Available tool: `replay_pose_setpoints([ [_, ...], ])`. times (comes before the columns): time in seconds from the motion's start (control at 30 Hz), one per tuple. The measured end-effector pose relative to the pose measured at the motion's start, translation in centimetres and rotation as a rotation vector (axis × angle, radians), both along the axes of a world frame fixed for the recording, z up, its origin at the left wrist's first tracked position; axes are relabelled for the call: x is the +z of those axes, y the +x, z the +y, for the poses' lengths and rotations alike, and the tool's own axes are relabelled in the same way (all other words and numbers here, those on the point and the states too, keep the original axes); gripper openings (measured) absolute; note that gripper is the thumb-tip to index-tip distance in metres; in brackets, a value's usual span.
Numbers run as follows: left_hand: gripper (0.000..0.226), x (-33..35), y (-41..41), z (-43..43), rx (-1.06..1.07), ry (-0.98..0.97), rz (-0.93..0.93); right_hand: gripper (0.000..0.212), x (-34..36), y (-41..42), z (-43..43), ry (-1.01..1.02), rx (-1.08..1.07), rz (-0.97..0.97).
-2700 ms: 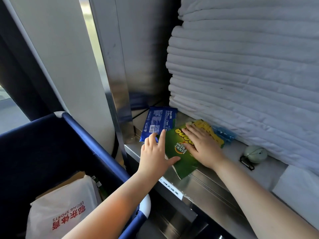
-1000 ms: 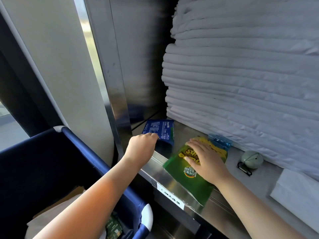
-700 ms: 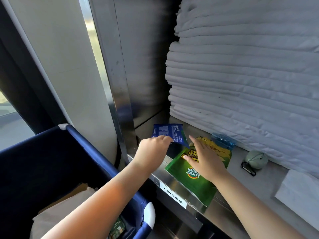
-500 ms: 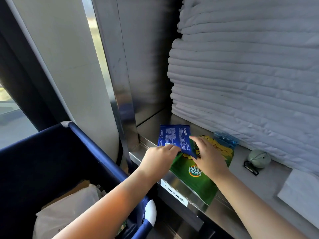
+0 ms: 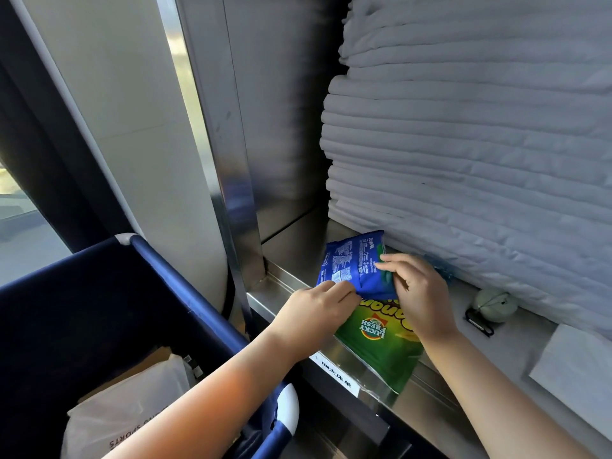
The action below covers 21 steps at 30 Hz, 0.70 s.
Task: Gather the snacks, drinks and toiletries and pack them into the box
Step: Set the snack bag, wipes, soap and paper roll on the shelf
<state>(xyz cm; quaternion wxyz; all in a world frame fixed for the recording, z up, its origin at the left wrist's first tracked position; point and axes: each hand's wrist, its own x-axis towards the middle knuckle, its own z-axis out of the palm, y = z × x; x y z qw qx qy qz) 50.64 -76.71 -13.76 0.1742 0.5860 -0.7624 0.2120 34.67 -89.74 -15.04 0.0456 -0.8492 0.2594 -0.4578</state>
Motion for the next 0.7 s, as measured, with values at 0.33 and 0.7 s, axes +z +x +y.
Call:
replay_pose_setpoints([
  [0.33, 0.078, 0.7, -0.8, 0.1, -0.028, -0.097, 0.003, 0.029, 3.0, 0.3, 1.0, -0.12, 0.096, -0.031],
  [0.7, 0.091, 1.2, -1.5, -0.3, 0.036, -0.083, 0.086, 0.031, 2.2, 1.2, 1.4, -0.05, 0.17, -0.104],
])
